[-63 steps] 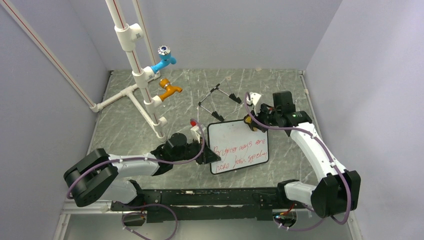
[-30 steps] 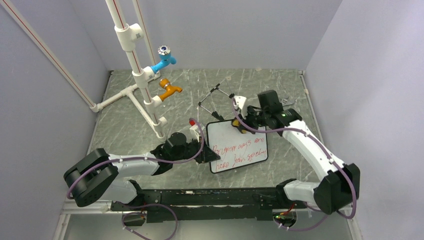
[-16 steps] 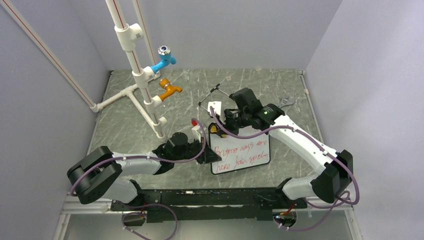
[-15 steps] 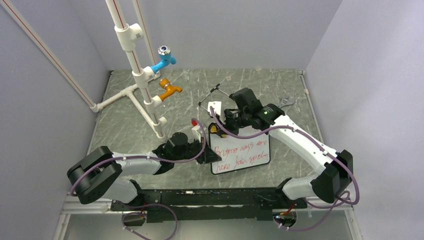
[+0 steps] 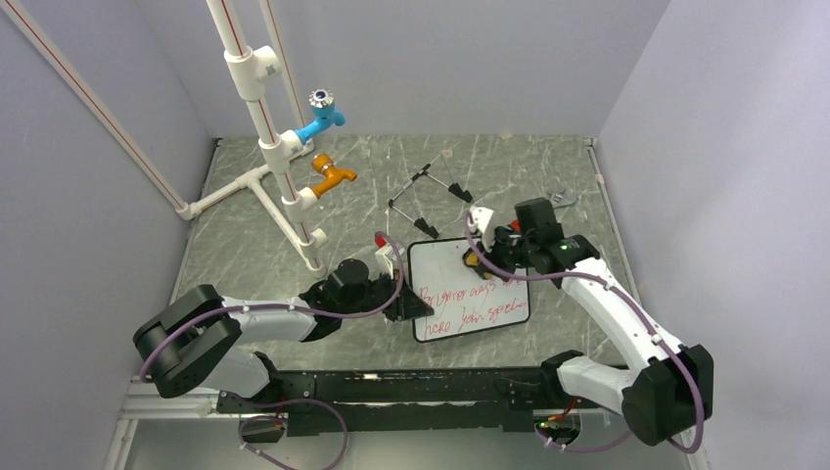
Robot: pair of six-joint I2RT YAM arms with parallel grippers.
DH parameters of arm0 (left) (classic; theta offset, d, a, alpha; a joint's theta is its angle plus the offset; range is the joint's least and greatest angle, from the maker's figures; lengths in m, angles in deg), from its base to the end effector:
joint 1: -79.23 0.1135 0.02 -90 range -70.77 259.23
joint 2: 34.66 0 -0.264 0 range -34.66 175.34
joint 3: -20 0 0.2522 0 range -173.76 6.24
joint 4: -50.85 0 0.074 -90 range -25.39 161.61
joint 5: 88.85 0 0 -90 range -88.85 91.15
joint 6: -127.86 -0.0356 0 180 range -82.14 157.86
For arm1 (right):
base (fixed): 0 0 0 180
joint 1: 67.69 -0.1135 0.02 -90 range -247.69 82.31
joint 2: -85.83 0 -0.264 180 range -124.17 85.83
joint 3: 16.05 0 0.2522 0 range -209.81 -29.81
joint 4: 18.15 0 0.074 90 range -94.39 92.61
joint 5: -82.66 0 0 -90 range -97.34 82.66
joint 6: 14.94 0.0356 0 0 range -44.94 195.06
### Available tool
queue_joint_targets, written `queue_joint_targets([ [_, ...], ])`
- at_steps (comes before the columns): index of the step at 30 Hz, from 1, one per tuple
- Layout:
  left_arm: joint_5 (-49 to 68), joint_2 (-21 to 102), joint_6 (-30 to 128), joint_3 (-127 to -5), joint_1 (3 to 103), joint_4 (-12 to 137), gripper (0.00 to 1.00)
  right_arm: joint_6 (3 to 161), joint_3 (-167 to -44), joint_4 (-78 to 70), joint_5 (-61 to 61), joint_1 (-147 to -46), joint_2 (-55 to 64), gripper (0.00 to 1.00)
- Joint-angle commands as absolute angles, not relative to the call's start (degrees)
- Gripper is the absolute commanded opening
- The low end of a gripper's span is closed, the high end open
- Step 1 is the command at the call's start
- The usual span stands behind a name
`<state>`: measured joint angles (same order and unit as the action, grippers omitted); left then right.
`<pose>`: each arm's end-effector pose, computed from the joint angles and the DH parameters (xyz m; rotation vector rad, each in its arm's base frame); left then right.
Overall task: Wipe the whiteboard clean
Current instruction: Erase the whiteboard at the center of the board.
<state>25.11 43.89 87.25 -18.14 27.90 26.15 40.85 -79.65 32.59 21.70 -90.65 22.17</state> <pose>0.1525 -0.2137 0.1799 0.3773 2.1176 -1.5263 0.1972 0.1023 0.2684 -1.3239 1.9736 0.5273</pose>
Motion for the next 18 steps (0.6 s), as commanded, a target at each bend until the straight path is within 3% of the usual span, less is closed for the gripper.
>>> queue_joint_targets([
  [1, 29.01, 40.98, 83.48, -20.5, 27.03, 18.93, 0.0, 41.0, -77.59, 25.77, 13.21, -81.45, 21.72, 0.0],
  [7, 28.32, 38.99, 82.57, -19.73, 26.99, 20.4, 0.0, 38.72, -78.09, 28.2, 19.28, -76.52, 20.2, 0.0],
  [12, 28.71, 39.3, 82.54, -19.71, 27.08, 19.84, 0.0, 31.43, -77.8, 37.16, 30.81, -79.69, 21.8, 0.0],
  [18, 29.28, 40.39, 82.86, -19.73, 27.2, 18.65, 0.0, 37.04, -80.69, 33.23, 32.01, -82.21, 22.81, 0.0],
])
